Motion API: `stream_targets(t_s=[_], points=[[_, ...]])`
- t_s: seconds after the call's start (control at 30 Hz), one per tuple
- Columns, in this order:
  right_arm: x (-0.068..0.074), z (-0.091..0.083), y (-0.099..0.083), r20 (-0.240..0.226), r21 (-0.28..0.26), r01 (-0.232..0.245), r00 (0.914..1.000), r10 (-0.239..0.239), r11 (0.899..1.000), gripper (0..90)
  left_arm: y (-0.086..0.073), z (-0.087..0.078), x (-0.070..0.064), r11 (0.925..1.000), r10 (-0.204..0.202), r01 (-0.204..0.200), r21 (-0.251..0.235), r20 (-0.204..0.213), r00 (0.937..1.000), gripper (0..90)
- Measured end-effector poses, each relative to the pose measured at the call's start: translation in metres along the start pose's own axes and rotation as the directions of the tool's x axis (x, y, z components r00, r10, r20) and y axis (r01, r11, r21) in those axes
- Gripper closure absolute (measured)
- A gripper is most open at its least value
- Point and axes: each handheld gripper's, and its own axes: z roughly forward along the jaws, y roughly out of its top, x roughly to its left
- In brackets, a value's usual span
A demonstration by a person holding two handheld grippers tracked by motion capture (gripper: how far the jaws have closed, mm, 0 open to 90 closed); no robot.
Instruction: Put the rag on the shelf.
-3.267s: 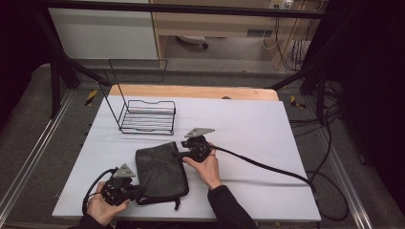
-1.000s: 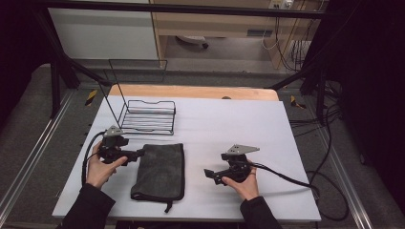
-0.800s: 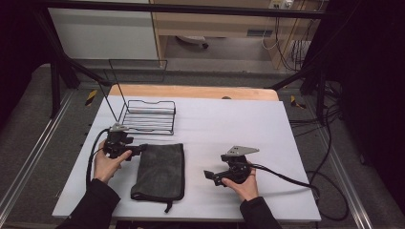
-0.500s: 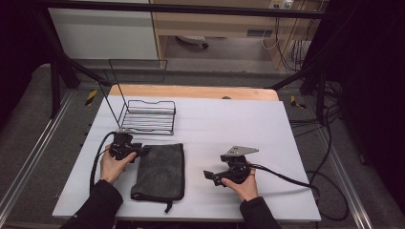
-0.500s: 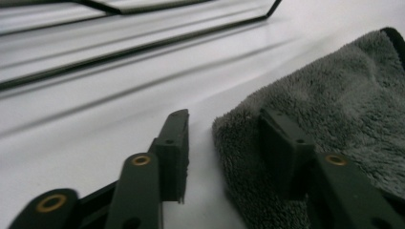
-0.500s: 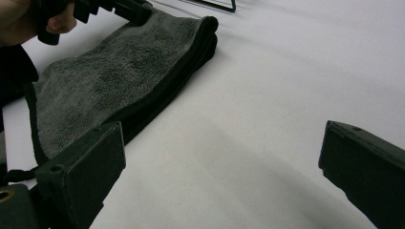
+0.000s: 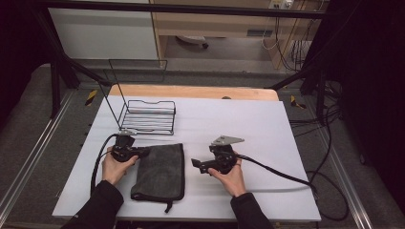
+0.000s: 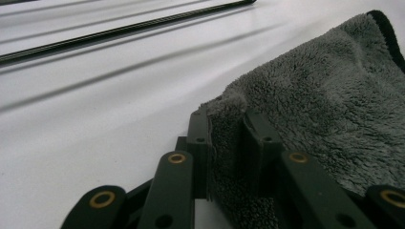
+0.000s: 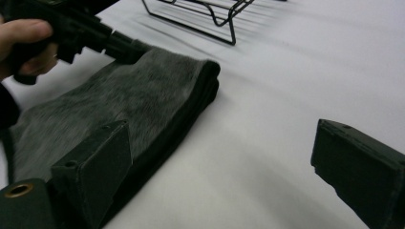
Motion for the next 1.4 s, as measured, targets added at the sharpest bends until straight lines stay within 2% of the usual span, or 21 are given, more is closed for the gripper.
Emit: stream_targets(t_s=[0.03,0.07,0.17,0.33,0.4,0.47,0.5,0.73,0.8,0.83,0.87,1.0,1.07,1.13,1.2,1.3,1.4], points=[[0.000,0.000,0.000,0.000,0.000,0.000,1.0000,0.000,1.000,8.2,0.000,0.000,-0.001,1.0000,0.007,-0.007,0.000,-0.004,1.0000,74.8],[0.004,0.013,0.008,0.008,0.005,-0.005,1.0000,0.005,1.000,10.7,0.000,0.000,-0.001,1.0000,0.006,-0.006,-0.002,-0.006,1.0000,75.5],[0.008,0.036,0.018,0.010,0.023,-0.014,0.9999,0.014,1.000,17.0,-0.001,0.000,-0.002,0.9999,0.010,-0.011,-0.005,-0.010,0.9999,76.1],[0.006,0.070,0.027,0.009,0.060,-0.023,0.9997,0.023,0.998,32.2,-0.001,0.000,-0.003,0.9998,0.019,-0.019,-0.005,-0.015,0.9997,76.4],[0.006,0.079,0.028,0.010,0.079,-0.025,0.9997,0.024,0.997,37.5,-0.001,0.000,-0.002,0.9998,0.020,-0.020,-0.006,-0.011,0.9997,76.4],[0.006,0.083,0.028,0.017,0.092,-0.017,0.9997,0.016,0.996,39.0,-0.001,0.001,-0.002,0.9997,0.023,-0.023,-0.008,-0.010,0.9997,76.4],[0.005,0.088,0.026,0.022,0.117,-0.015,0.9997,0.012,0.993,42.6,-0.001,0.000,-0.002,0.9997,0.024,-0.024,-0.007,-0.008,0.9997,76.4],[0.003,0.092,0.024,0.007,0.146,-0.023,0.9997,0.022,0.989,48.2,-0.002,0.001,-0.001,0.9995,0.030,-0.030,-0.013,-0.005,0.9995,76.4],[0.004,0.093,0.024,-0.013,0.153,-0.032,0.9993,0.035,0.988,54.7,-0.002,0.001,-0.001,0.9994,0.031,-0.031,-0.014,-0.004,0.9995,76.4],[0.004,0.093,0.024,-0.013,0.153,-0.032,0.9993,0.035,0.988,54.7,-0.002,0.001,-0.001,0.9994,0.031,-0.031,-0.013,-0.005,0.9995,76.4],[0.004,0.093,0.024,-0.023,0.158,-0.045,0.9985,0.049,0.986,59.7,-0.002,0.001,-0.001,0.9994,0.032,-0.032,-0.013,-0.005,0.9995,76.4],[0.003,0.094,0.024,-0.037,0.170,-0.072,0.9961,0.080,0.983,63.9,-0.002,0.001,-0.001,0.9991,0.038,-0.038,-0.018,-0.002,0.9993,76.3],[0.003,0.095,0.026,-0.045,0.189,-0.108,0.9919,0.119,0.976,68.9,-0.003,0.001,-0.001,0.9990,0.039,-0.039,-0.020,-0.001,0.9992,76.4],[0.003,0.095,0.026,-0.049,0.197,-0.117,0.9904,0.129,0.973,70.5,-0.003,0.001,-0.001,0.9990,0.039,-0.039,-0.020,-0.002,0.9992,76.4],[0.001,0.095,0.027,-0.055,0.214,-0.157,0.9835,0.172,0.964,75.4,-0.003,0.001,-0.002,0.9986,0.047,-0.047,-0.023,-0.007,0.9989,77.4],[0.000,0.095,0.028,-0.058,0.219,-0.175,0.9797,0.192,0.960,78.1,-0.002,0.001,-0.001,0.9987,0.046,-0.046,-0.023,0.000,0.9990,78.6],[0.000,0.093,0.029,-0.060,0.213,-0.174,0.9798,0.191,0.961,79.3,-0.002,-0.001,0.000,0.9992,0.031,-0.031,-0.024,0.008,0.9995,79.3]])
